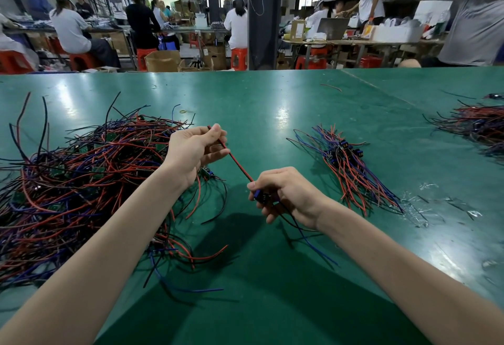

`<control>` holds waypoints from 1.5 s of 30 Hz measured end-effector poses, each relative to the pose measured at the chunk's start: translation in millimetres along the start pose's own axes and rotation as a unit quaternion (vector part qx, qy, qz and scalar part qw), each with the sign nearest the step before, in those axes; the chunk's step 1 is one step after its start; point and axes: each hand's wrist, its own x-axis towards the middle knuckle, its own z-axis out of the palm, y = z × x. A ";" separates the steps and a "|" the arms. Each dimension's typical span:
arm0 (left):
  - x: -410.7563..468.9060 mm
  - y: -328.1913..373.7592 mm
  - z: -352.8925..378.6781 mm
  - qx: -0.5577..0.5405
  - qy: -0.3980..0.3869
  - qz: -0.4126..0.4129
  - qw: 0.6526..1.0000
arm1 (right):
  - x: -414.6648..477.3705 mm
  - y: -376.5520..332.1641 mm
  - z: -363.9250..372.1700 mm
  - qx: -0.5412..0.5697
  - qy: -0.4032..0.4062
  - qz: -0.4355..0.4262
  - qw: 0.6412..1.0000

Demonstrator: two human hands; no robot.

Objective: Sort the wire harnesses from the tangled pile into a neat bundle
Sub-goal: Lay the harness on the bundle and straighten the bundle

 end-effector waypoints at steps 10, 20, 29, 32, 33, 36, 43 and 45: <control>-1.9 -11.8 -1.9 0.340 0.075 0.293 0.891 | 0.1 3.1 1.2 -0.002 -0.010 0.007 1.000; -10.2 5.7 7.4 0.169 0.058 0.198 0.964 | 0.3 3.3 -0.5 0.001 -0.007 0.003 1.000; -8.3 12.5 8.4 -0.031 0.022 -0.013 0.999 | 4.1 5.5 -12.2 -0.007 0.013 0.003 1.000; -6.4 17.3 7.2 -0.131 -0.015 -0.125 0.983 | 5.7 6.0 -13.0 -0.029 0.014 -0.009 0.999; -6.4 18.3 6.3 -0.171 -0.028 -0.160 0.972 | 6.0 6.0 -12.8 -0.036 0.011 -0.013 0.999; -7.2 16.7 4.4 -0.258 -0.042 -0.215 0.941 | 6.3 6.1 -12.6 -0.048 0.004 -0.024 0.999; -1.2 13.6 2.4 -0.119 -0.003 -0.075 0.990 | 5.2 6.3 -10.7 -0.049 -0.016 -0.035 0.998; -1.7 11.5 1.7 -0.062 0.013 -0.006 0.998 | 4.2 4.9 -9.7 -0.043 -0.028 -0.040 0.998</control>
